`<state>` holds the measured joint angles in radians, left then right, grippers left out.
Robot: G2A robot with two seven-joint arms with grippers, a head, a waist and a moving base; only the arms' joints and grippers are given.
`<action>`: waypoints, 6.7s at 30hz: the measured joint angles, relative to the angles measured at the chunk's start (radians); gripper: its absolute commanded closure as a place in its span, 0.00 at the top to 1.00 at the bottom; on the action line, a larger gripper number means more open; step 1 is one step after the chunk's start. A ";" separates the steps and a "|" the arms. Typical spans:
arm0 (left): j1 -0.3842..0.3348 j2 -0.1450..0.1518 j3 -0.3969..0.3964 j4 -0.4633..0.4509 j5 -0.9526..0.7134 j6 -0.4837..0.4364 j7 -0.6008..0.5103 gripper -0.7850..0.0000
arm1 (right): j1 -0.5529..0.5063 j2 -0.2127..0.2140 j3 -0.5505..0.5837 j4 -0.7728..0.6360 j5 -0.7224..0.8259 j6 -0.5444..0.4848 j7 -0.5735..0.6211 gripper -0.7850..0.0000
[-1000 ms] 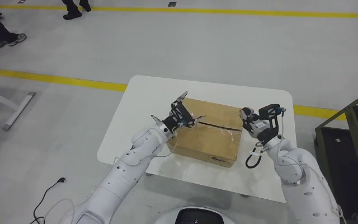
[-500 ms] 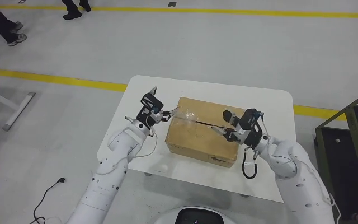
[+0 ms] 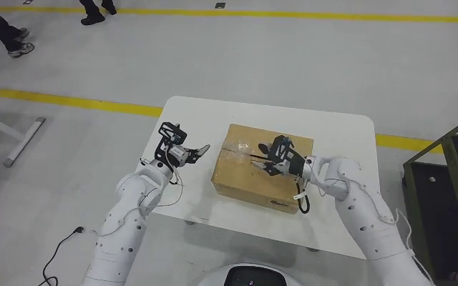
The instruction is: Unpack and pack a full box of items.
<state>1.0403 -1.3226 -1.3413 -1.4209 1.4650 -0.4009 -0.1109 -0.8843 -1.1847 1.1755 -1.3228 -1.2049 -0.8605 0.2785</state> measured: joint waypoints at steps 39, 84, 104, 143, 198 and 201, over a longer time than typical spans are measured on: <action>0.005 0.000 0.003 -0.003 -0.008 0.000 -0.002 1.00 | 0.265 -0.035 -0.214 0.171 -0.375 0.050 -0.115 0.00; -0.002 0.003 0.015 0.006 -0.071 -0.016 -0.061 1.00 | -0.122 0.114 -0.126 -0.299 -1.312 0.372 -0.377 0.16; -0.002 0.003 0.015 0.006 -0.071 -0.016 -0.061 1.00 | -0.252 0.159 0.032 -0.439 -1.381 0.259 -0.427 1.00; -0.002 0.003 0.015 0.006 -0.071 -0.016 -0.061 1.00 | -0.211 0.129 0.226 -0.180 -0.262 0.018 -0.317 1.00; -0.002 0.003 0.015 0.006 -0.071 -0.016 -0.061 1.00 | 0.424 0.034 -0.239 0.269 0.819 0.485 0.826 0.88; -0.002 0.003 0.015 0.006 -0.071 -0.016 -0.061 1.00 | 0.440 0.026 -0.257 0.296 0.818 0.482 0.820 1.00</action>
<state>1.0381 -1.3193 -1.3263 -1.4151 1.3940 -0.4173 -0.1720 -0.4439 -1.1586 0.9184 -1.0271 -0.3871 -0.3785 1.0987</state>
